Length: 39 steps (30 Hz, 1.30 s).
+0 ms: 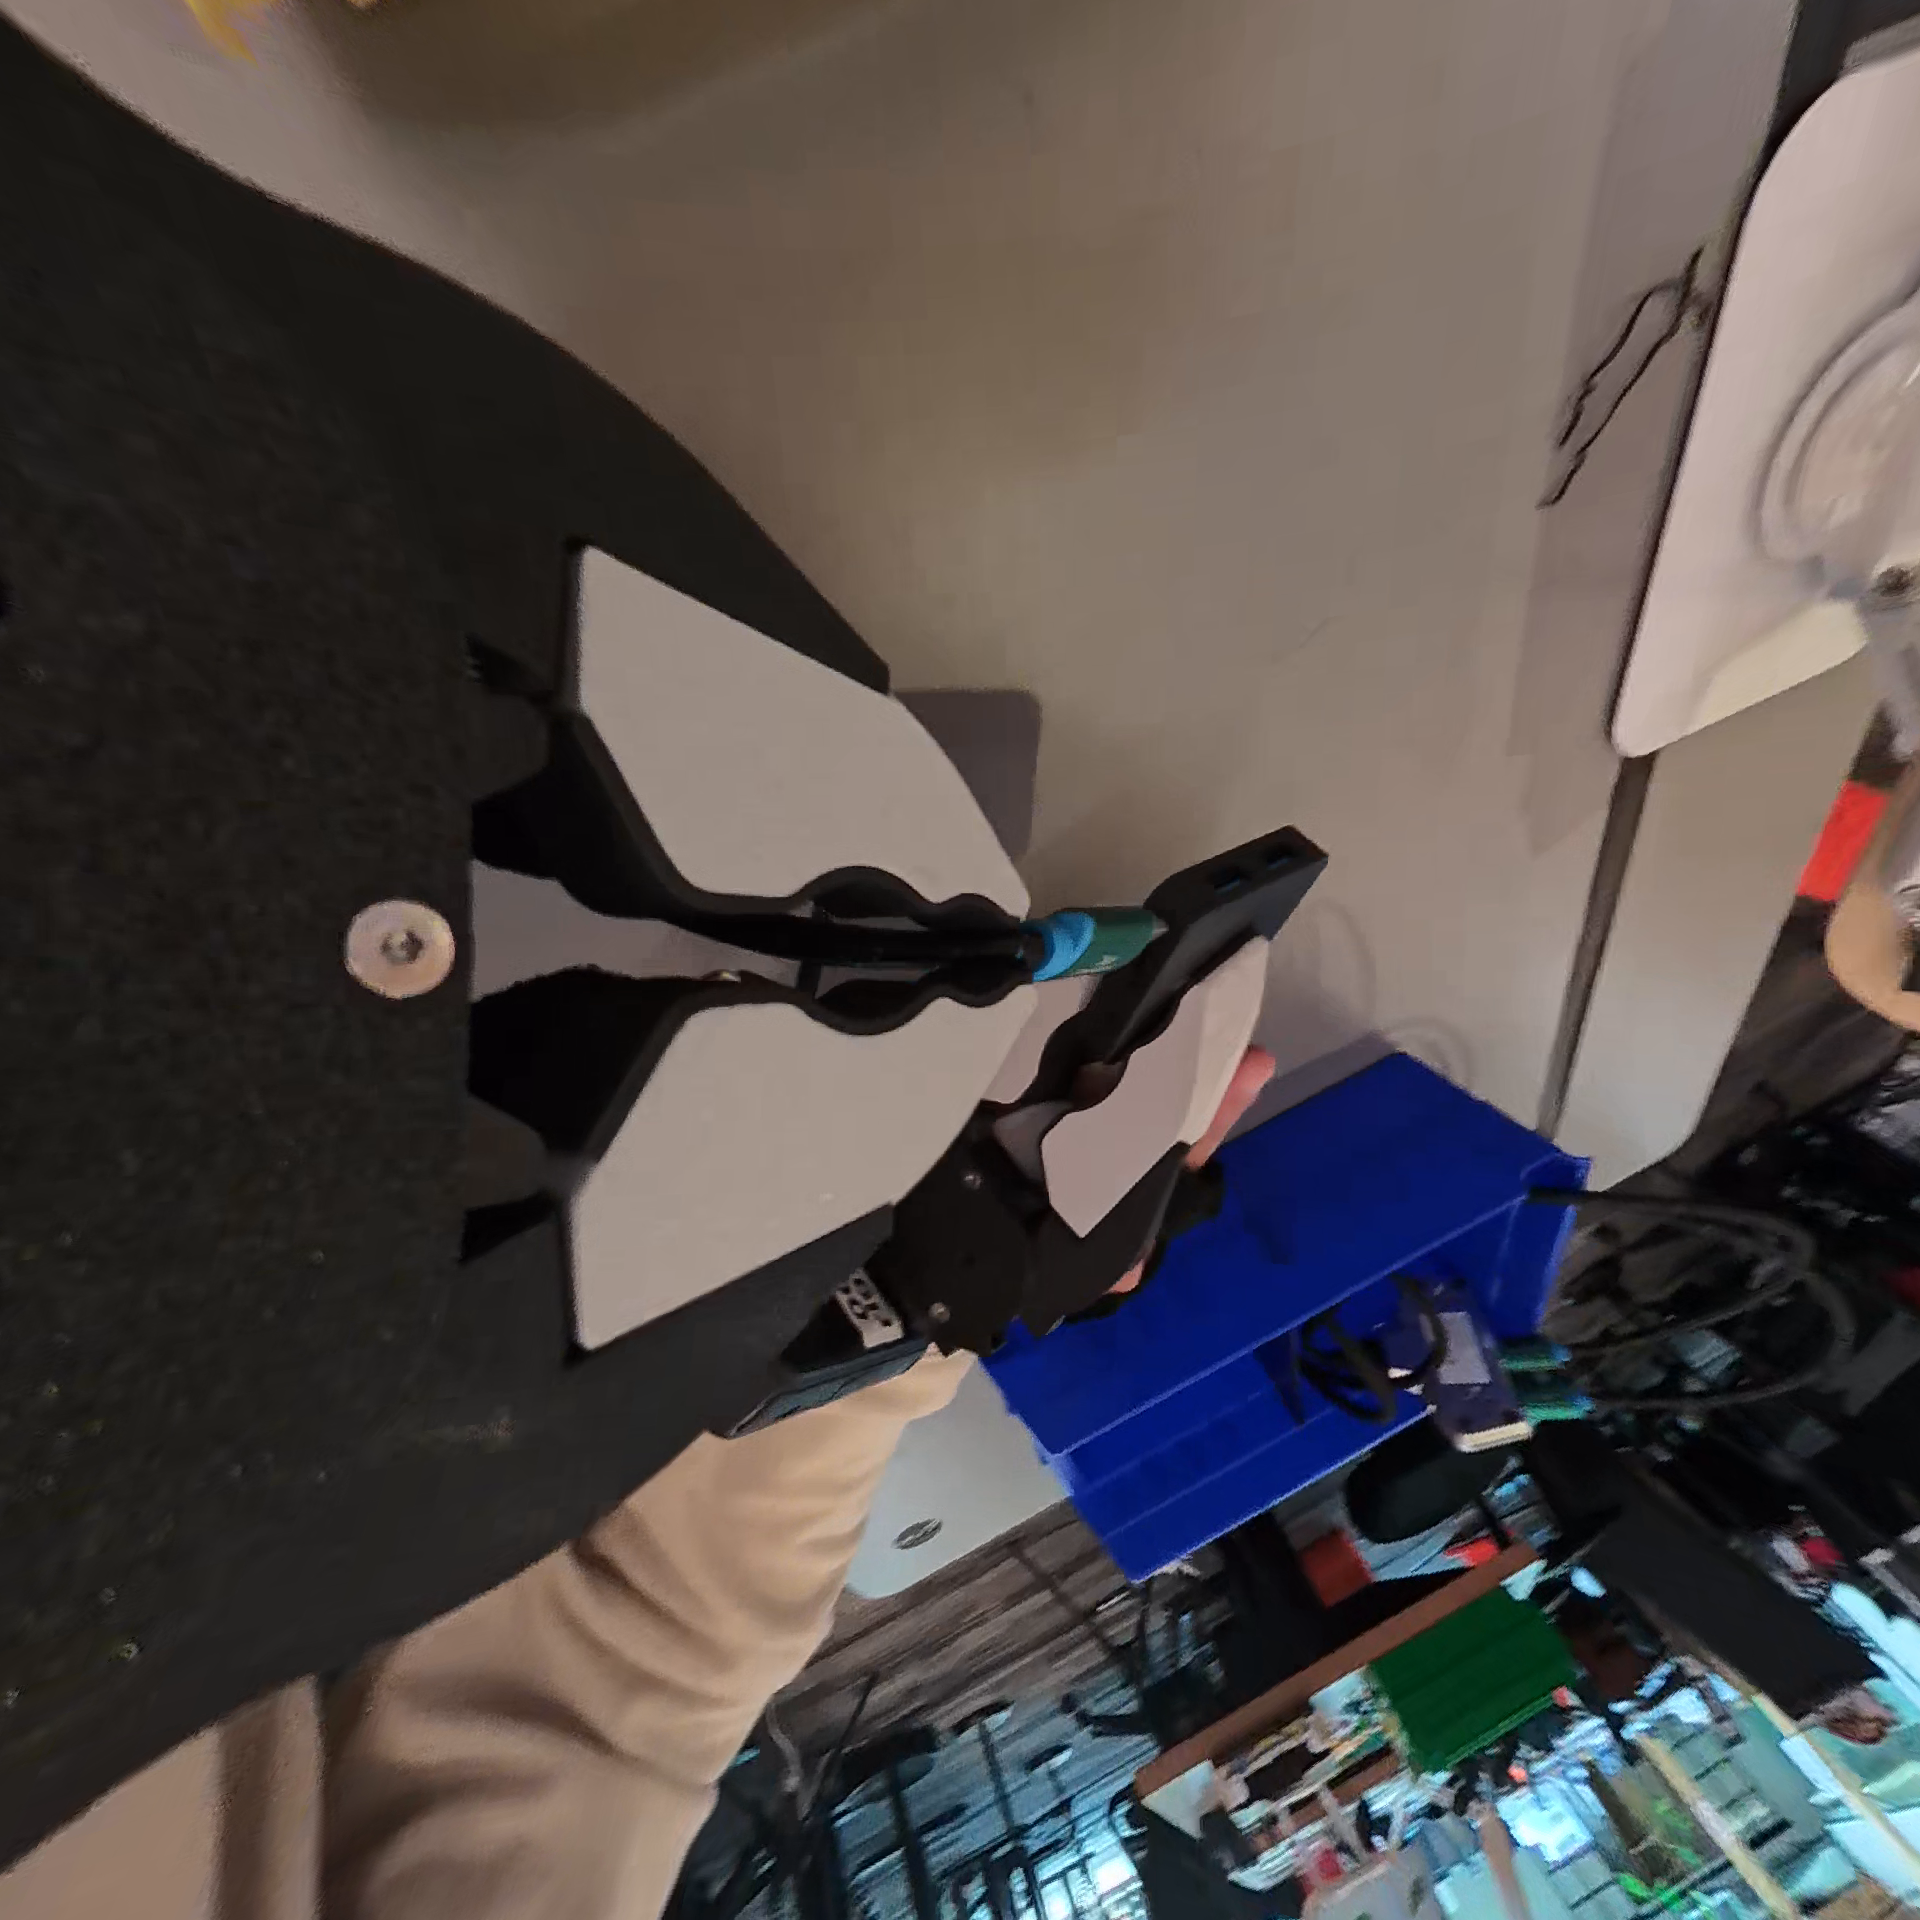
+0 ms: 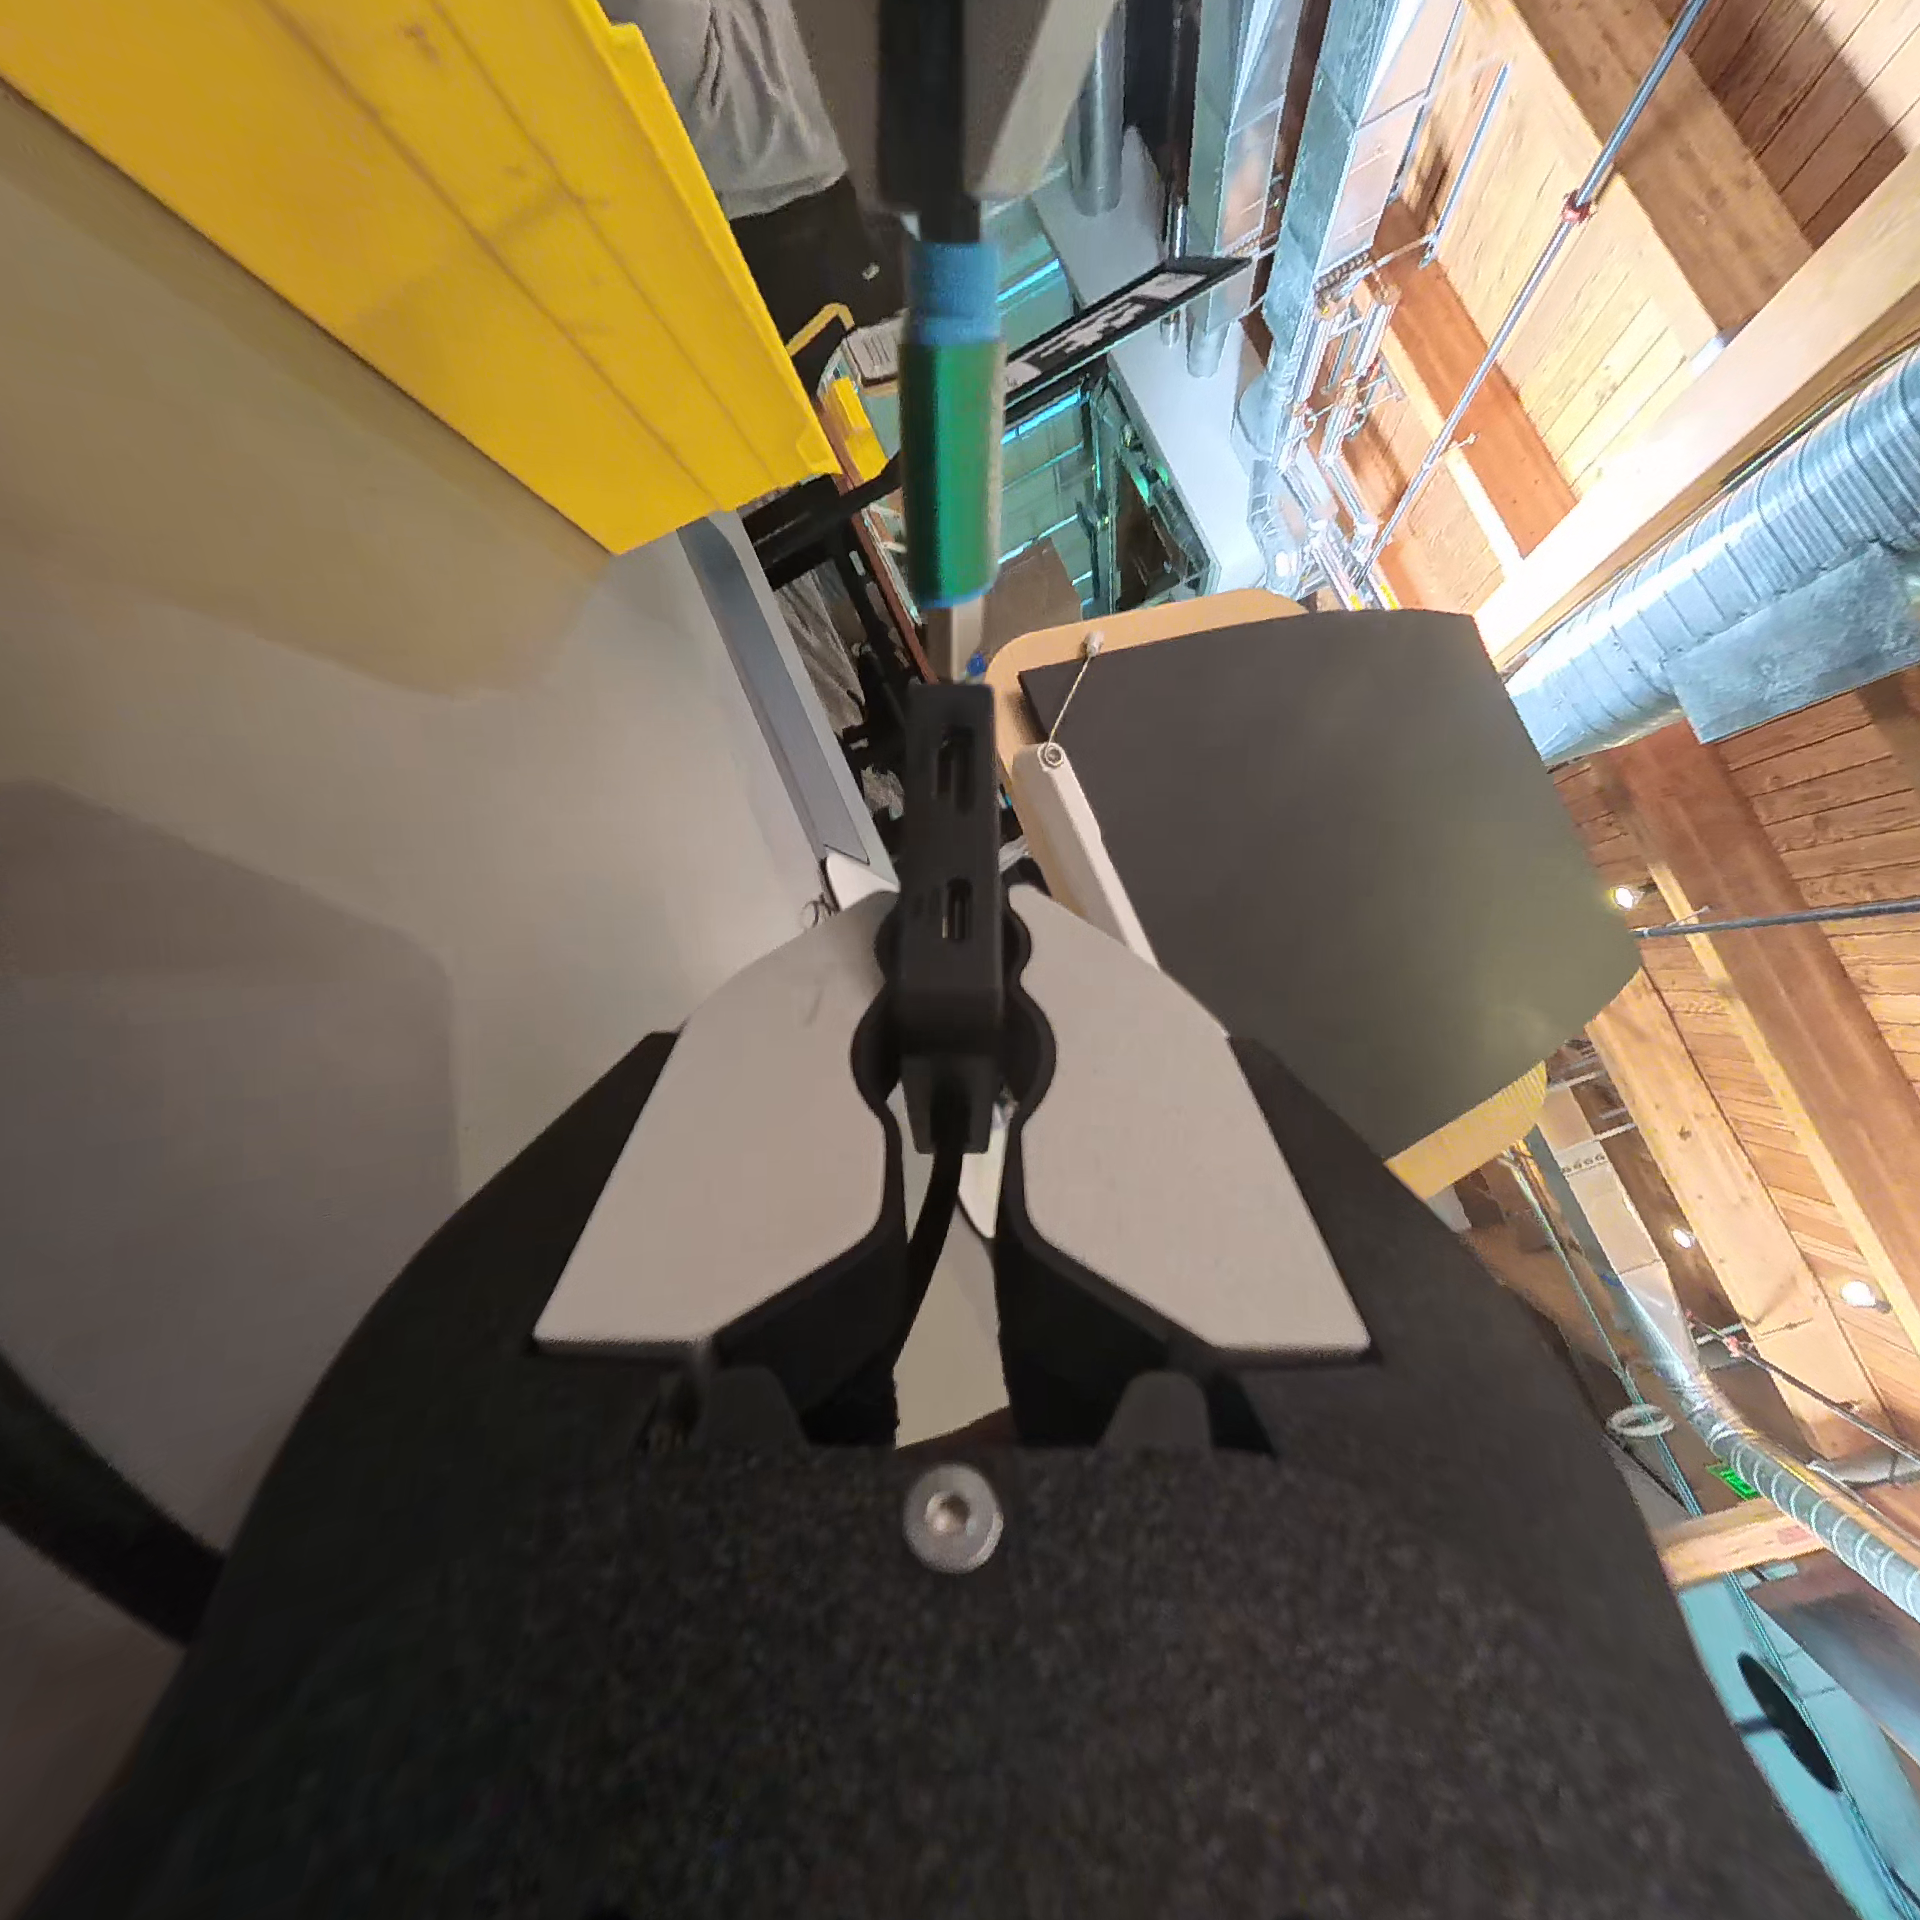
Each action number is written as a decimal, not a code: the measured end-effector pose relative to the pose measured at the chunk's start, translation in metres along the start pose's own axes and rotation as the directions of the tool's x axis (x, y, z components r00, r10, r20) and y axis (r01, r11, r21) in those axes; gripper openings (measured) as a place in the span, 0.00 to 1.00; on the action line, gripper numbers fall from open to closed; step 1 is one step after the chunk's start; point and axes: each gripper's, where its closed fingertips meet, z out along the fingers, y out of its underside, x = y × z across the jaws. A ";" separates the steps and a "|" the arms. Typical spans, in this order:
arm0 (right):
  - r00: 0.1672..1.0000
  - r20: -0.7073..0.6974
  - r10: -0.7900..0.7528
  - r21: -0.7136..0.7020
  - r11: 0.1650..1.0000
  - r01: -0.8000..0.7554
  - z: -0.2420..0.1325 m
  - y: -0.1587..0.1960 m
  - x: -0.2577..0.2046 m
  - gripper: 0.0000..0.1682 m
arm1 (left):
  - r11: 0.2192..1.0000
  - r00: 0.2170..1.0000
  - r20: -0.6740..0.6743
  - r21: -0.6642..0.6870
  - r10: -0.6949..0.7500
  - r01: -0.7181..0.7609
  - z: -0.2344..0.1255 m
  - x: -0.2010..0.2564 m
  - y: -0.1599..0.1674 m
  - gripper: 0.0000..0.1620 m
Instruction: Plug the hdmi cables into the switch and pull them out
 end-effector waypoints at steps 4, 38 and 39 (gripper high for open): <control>1.000 -0.006 -0.002 -0.022 1.000 0.002 0.001 0.000 0.002 0.08 | 0.993 0.997 -0.031 0.088 -0.075 0.077 0.008 0.005 0.005 0.04; 0.972 -0.142 -0.187 0.006 0.982 0.189 -0.004 -0.007 0.017 0.07 | 0.920 0.905 -0.241 0.088 -0.351 0.381 0.018 0.008 0.004 0.04; 0.976 -0.142 -0.167 0.007 0.985 0.170 -0.005 -0.007 0.018 0.07 | 0.922 0.907 -0.241 0.096 -0.345 0.376 0.017 0.008 0.003 0.03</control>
